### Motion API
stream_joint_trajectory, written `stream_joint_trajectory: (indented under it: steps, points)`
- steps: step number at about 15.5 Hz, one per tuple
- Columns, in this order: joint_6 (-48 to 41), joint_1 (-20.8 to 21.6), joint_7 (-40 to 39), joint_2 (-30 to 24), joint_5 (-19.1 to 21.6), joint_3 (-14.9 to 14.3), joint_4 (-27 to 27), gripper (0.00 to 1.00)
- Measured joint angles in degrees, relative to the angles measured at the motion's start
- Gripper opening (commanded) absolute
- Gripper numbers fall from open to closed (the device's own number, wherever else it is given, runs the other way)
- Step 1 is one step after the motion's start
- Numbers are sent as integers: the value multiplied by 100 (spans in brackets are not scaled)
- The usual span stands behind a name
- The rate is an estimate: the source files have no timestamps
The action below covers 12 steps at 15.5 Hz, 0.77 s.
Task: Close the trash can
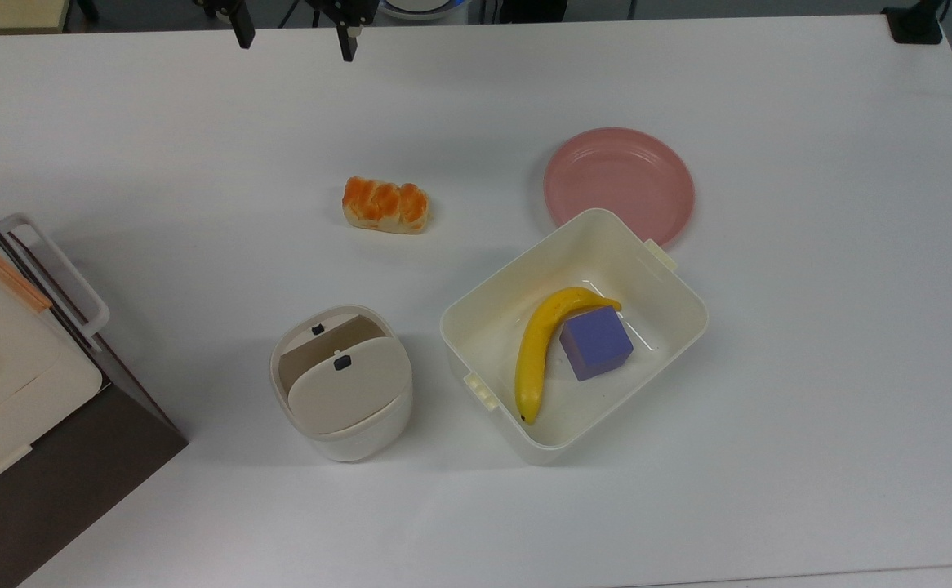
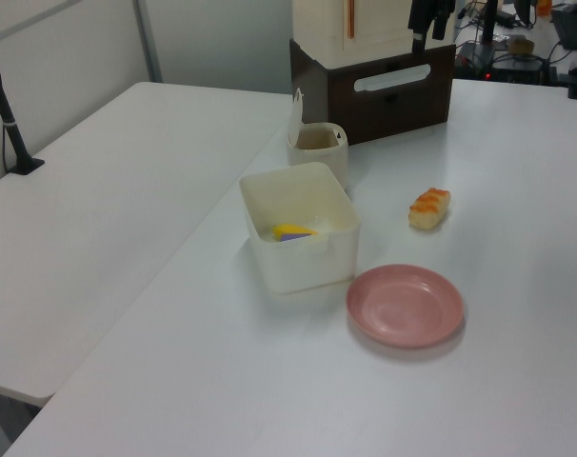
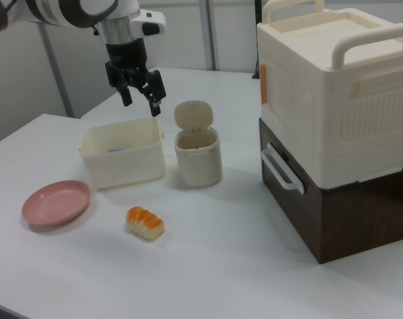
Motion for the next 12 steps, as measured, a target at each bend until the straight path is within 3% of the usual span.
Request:
stream_joint_trajectory:
  steps: [12]
  points:
    - [0, 0, -204, 0, 0, -7, 0, 100]
